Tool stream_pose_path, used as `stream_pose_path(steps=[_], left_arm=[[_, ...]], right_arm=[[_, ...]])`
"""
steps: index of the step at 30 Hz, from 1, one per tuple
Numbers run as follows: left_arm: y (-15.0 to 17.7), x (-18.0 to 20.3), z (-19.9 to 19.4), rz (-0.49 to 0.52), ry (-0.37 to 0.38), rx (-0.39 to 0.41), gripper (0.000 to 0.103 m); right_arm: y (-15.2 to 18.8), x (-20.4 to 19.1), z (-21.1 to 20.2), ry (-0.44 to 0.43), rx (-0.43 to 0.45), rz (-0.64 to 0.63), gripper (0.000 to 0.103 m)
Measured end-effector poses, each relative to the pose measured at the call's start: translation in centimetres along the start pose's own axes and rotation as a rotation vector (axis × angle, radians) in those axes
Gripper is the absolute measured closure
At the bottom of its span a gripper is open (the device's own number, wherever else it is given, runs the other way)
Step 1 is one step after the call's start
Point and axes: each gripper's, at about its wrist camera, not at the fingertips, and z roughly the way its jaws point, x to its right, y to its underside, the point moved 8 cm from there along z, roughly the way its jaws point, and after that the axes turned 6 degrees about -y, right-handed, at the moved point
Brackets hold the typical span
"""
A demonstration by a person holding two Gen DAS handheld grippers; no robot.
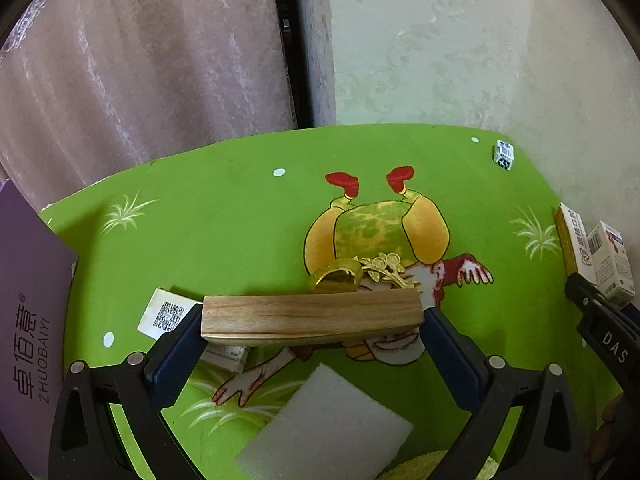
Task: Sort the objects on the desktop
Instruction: 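Grasp the long wooden stick with the left tool while the right tool grasps two white medicine boxes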
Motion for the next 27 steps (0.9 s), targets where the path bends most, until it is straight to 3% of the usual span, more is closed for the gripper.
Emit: stream_pose_path(steps=[10,19,27], left_arm=[[0.3,-0.3,-0.7,0.008,0.02,0.019,0.0],[0.1,-1.7,-4.4,0.011,0.018,0.099,0.0],[-0.1,-4.9,-8.0,-0.033,0.017,0.17,0.0]], right_arm=[[0.9,-0.2,-2.0,-0.033,0.018,-0.008,0.03],[1.5,-0.4,-5.9,-0.053,0.063,-0.013,0.03],[0.1,-3.0,-9.5,-0.107,0.137,-0.053,0.03]])
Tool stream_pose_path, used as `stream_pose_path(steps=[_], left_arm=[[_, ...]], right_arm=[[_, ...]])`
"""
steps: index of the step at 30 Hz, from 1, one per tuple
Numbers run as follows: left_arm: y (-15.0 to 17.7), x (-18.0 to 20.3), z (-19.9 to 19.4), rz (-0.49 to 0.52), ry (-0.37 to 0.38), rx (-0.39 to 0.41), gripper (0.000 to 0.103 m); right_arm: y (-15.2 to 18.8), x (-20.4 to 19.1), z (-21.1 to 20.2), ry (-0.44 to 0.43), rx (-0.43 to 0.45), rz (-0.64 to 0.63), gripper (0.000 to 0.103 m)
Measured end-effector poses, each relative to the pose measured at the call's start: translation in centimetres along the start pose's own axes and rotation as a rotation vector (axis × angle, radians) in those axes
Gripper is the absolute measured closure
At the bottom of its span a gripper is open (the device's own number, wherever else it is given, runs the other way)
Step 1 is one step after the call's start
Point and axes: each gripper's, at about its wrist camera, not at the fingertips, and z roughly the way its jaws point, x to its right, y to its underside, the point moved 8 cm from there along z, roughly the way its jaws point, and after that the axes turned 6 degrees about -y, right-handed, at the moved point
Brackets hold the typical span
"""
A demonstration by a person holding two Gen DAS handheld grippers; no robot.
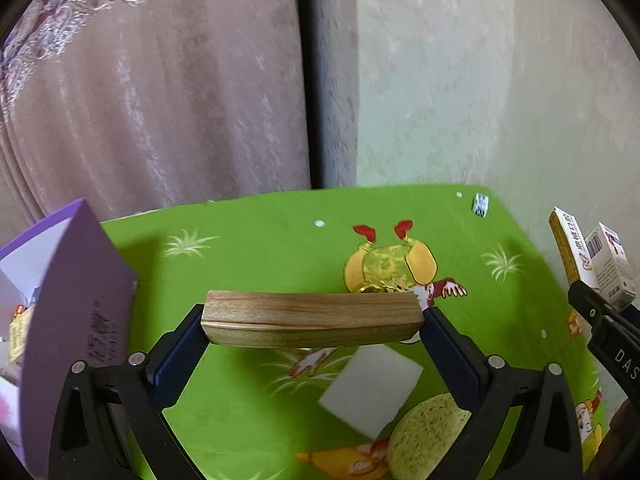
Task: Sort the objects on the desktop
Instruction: 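Carry wooden stick and white boxes into the purple box and release both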
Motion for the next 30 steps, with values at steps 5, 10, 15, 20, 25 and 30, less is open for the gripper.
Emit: stream_pose_path(steps=[5,10,15,20,25,30], left_arm=[[-0.7,-2.5,-2.2,-0.036,-0.017,0.046,0.0],[-1.6,-6.2,-4.6,-0.091,-0.052,0.099,0.0],[-2.3,-11.3,-6.6,-0.163,-0.107,0.143,0.0],[-2.4,-17.3,-8.4,-0.253,-0.175,0.171,0.0],[-1.2,-24.1,-9.3,-0.351,-0.263,0.17,0.0],[0.6,-30.7,-9.6,-0.444,-0.359,0.151,0.0]], right_arm=[[-0.4,-2.6,-2.3,-0.051,0.026,-0.032,0.03],[-0.8,-6.3,-4.3,-0.113,0.049,-0.077,0.03],[-1.1,-11.4,-6.2,-0.204,0.07,-0.141,0.03],[-0.9,-18.1,-7.8,-0.304,0.082,-0.233,0.03],[0.1,-24.2,-8.7,-0.394,0.071,-0.315,0.03],[2.3,-30.2,-9.1,-0.48,0.049,-0.403,0.03]])
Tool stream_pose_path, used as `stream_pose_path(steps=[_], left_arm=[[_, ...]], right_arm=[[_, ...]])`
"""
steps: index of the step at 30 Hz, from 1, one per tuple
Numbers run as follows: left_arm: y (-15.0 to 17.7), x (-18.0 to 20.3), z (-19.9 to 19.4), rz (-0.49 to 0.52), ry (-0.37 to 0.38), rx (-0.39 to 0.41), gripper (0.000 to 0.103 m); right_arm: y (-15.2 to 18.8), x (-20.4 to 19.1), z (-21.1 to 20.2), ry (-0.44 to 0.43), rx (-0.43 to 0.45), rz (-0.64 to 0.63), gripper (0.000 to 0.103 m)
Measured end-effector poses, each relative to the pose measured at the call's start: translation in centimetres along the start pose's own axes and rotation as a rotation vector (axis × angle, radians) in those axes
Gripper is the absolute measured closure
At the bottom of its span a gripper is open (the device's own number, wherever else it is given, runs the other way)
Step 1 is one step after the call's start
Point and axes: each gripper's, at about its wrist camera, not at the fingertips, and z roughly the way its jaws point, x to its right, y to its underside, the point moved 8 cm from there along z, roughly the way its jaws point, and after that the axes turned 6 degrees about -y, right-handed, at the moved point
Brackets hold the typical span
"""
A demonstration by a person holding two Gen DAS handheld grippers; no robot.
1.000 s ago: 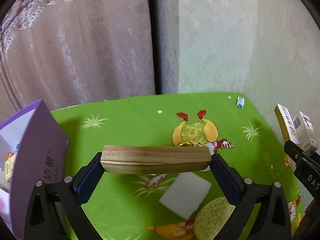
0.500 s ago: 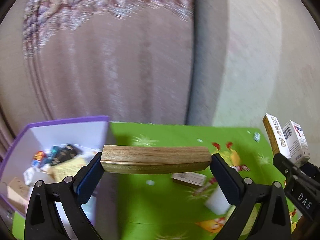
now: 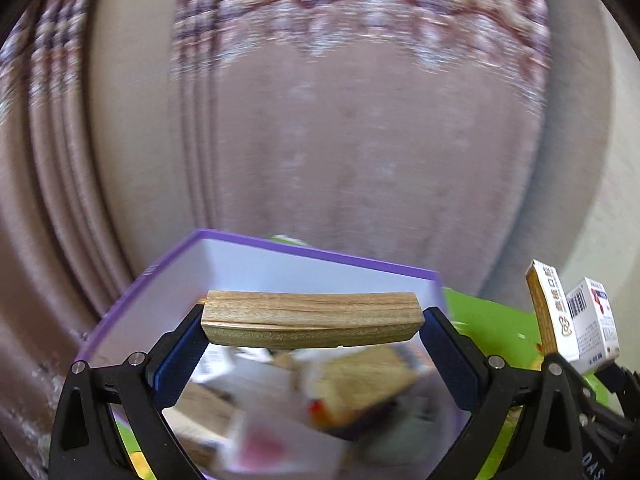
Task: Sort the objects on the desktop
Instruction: 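Carry wooden stick and white boxes into the purple box and release both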
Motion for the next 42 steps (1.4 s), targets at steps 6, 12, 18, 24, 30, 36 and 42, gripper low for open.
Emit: stream_pose_path(steps=[6,12,18,24,30,36,42], left_arm=[[-0.3,-4.7,1.0,-0.063,-0.078,-0.007,0.0],[0.2,-7.1,1.7,-0.105,-0.109,-0.032,0.0],[0.3,-6.5,1.6,-0.126,-0.06,-0.034,0.0],[0.3,-3.9,0.4,-0.092,-0.005,-0.016,0.0],[0.7,-0.2,-0.3,-0.03,0.041,-0.019,0.0],[1.3,5.1,-1.7,0.06,0.153,-0.004,0.0],[2.8,13.0,-3.8,0.228,0.331,0.009,0.0]], right_arm=[[0.8,-6.4,1.8,-0.118,-0.026,-0.088,0.03],[3.3,-11.2,3.8,-0.26,-0.102,-0.185,0.027],[3.7,-9.8,3.2,-0.248,-0.079,-0.133,0.007],[3.2,-7.5,3.2,-0.215,-0.069,-0.089,0.007],[3.5,-3.4,2.3,-0.169,-0.055,-0.018,0.007],[4.4,3.0,0.8,-0.083,-0.04,0.062,0.007],[7.2,11.1,-1.0,0.056,-0.062,0.18,0.005]])
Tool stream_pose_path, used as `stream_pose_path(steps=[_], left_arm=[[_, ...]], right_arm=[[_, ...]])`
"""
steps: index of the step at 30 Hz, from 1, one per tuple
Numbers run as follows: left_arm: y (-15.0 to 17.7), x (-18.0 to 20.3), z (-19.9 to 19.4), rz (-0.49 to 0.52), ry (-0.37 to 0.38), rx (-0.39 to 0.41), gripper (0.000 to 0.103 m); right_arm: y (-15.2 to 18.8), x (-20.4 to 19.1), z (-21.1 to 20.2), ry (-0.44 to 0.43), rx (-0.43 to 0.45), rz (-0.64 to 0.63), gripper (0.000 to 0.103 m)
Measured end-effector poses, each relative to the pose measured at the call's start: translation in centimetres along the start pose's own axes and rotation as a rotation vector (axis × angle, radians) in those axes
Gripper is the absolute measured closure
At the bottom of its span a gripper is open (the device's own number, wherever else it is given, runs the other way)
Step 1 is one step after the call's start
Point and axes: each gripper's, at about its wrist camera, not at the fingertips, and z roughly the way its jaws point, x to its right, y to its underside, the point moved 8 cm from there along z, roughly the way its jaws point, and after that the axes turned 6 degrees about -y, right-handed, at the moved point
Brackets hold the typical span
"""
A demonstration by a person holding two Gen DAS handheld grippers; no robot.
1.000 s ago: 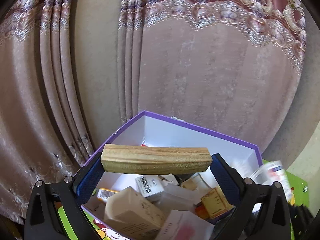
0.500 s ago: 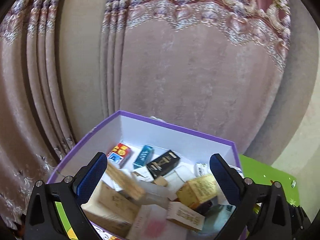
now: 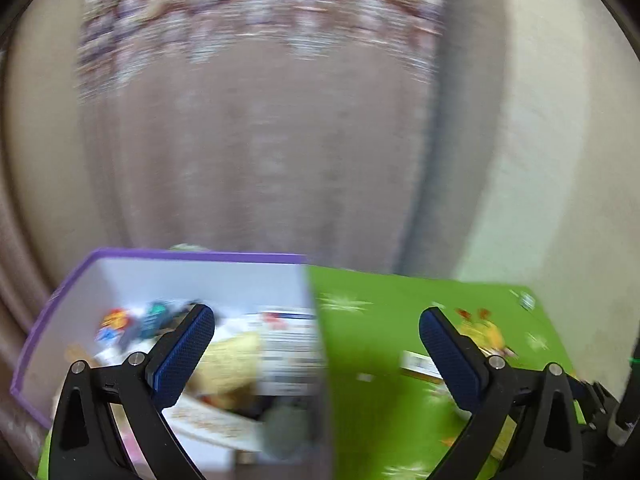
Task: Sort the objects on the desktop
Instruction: 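Carry wooden stick and white boxes into the purple box and release both, then grasp the white label card with the left tool while the right tool grasps the green sponge, then carry label card and green sponge into the purple box and release both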
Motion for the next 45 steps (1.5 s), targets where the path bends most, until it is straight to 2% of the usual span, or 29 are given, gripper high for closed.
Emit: stream_pose_path(steps=[5,7,13,20,25,28,31,32,33,34,39,45], left_arm=[[1.7,7.3,2.4,0.138,0.165,-0.079,0.0],[2.7,8.8,4.1,0.157,0.19,-0.139,0.0],[6.1,12.0,9.6,0.212,0.198,-0.299,0.0],[9.1,13.2,13.3,0.257,0.191,-0.403,0.0],[10.6,13.6,15.3,0.286,0.198,-0.464,0.0],[11.2,13.7,15.7,0.295,0.199,-0.484,0.003],[11.0,14.1,15.4,0.335,0.197,-0.452,0.02],[10.9,14.1,15.3,0.337,0.199,-0.449,0.032],[10.8,14.1,15.2,0.337,0.196,-0.448,0.035],[10.8,14.1,15.1,0.34,0.192,-0.453,0.035],[10.2,13.9,14.2,0.335,0.193,-0.43,0.035],[8.0,13.2,10.9,0.314,0.204,-0.358,0.035]], right_arm=[[2.6,4.8,-0.5,0.078,-0.047,0.03,0.004],[3.9,6.3,-0.4,0.085,-0.08,0.022,0.003],[5.8,7.5,0.8,0.061,-0.144,-0.018,0.002],[7.5,6.9,3.0,0.037,-0.199,-0.106,0.002],[8.0,7.3,4.1,0.046,-0.227,-0.116,0.002],[8.1,7.2,4.2,0.054,-0.228,-0.13,0.002],[8.1,7.1,4.1,0.057,-0.221,-0.132,0.007],[8.0,7.0,4.0,0.055,-0.219,-0.134,0.009],[8.0,6.9,3.9,0.053,-0.216,-0.137,0.016],[8.0,6.6,3.8,0.046,-0.214,-0.141,0.021],[8.1,6.7,3.4,0.065,-0.223,-0.131,0.021],[7.0,6.3,1.5,0.087,-0.178,-0.128,0.021]])
